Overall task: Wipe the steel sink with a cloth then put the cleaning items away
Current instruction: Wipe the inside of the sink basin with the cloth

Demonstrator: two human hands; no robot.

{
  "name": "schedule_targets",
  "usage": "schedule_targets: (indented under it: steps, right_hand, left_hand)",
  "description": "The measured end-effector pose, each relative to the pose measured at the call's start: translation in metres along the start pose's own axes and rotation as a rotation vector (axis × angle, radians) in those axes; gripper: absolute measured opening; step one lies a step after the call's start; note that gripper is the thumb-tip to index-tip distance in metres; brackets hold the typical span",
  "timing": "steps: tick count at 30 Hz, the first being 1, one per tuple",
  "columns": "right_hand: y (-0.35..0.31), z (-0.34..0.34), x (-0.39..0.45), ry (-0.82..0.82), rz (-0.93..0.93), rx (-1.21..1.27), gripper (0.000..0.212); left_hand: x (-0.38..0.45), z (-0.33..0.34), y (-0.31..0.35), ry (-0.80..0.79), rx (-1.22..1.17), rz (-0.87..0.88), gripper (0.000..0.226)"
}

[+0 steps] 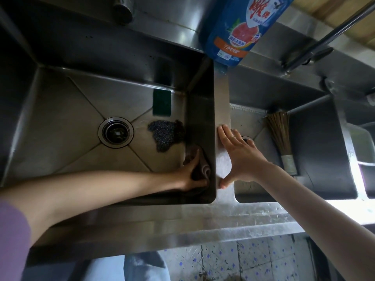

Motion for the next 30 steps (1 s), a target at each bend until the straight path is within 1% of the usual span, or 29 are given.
schedule_targets:
  steps: [2, 6, 8, 12, 15, 18, 21, 26, 30]
  right_hand:
    - [0.001, 0.001, -0.001, 0.013, -0.002, 0.011, 0.159]
    - [0.003, 0.001, -0.002, 0.005, -0.002, 0.045, 0.158]
    - [0.002, 0.001, -0.001, -0.010, -0.006, 0.046, 0.159]
    - [0.001, 0.000, 0.000, -0.022, -0.011, 0.039, 0.159]
    - [0.001, 0.000, 0.000, -0.026, -0.011, 0.038, 0.159]
    - [0.001, 0.000, 0.001, -0.027, -0.015, 0.040, 0.159]
    - [0.002, 0.001, 0.002, -0.032, -0.013, 0.044, 0.159]
    - [0.001, 0.000, 0.000, -0.035, -0.007, 0.041, 0.159]
    - [0.000, -0.002, -0.003, -0.015, -0.010, 0.037, 0.159]
  left_hand:
    - [-0.001, 0.003, 0.003, 0.013, -0.045, 0.014, 0.116]
    - [0.000, 0.001, 0.004, -0.001, -0.086, 0.016, 0.120]
    - [0.003, -0.002, 0.002, 0.005, -0.087, -0.001, 0.117]
    - [0.011, -0.013, -0.008, -0.042, -0.055, -0.044, 0.109]
    - [0.016, -0.017, -0.019, -0.046, -0.039, -0.082, 0.106]
    - [0.018, -0.016, -0.024, -0.031, -0.016, -0.094, 0.105]
    - [0.017, -0.014, -0.020, 0.017, -0.058, -0.100, 0.098]
    - [0.012, -0.016, 0.001, 0.102, -0.103, -0.023, 0.101]
    - [0.004, -0.017, 0.019, 0.085, -0.149, 0.053, 0.093]
Point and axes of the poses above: each hand's wrist, its own x-axis towards the middle knuckle, its own z-axis out of the palm, y = z × x, the point moved 1 cm from there along x, towards the middle knuckle, and after that the axes turned 4 degrees about -x, right-handed, at the moved point
